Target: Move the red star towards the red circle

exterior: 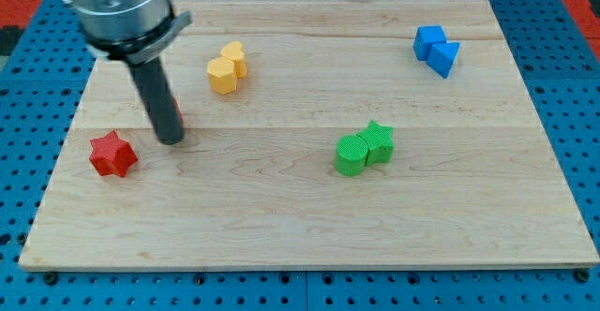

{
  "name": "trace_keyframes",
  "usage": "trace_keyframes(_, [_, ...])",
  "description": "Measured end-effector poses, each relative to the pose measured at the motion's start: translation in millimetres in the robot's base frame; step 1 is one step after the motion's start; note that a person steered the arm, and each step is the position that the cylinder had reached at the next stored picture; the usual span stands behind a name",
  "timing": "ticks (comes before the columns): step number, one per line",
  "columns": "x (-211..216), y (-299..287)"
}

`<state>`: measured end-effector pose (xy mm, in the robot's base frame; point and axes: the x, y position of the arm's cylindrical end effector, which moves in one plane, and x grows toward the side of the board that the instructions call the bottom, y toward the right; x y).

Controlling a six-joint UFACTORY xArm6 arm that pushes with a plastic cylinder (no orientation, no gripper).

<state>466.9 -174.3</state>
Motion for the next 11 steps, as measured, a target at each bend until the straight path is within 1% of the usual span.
trace_keyframes(1, [-18,-10])
trace_keyframes(2, [-61,50])
trace_keyframes(3, [7,64])
trace_keyframes(4, [88,7])
trace_keyframes(5, [65,-49])
trace_keyframes(6, [10,-42])
trace_keyframes(7, [37,-12])
trace_keyframes(8, [10,-64])
trace_keyframes(9, [-30,-49])
trace_keyframes(10, [-39,19])
trace_keyframes(11, [-41,53])
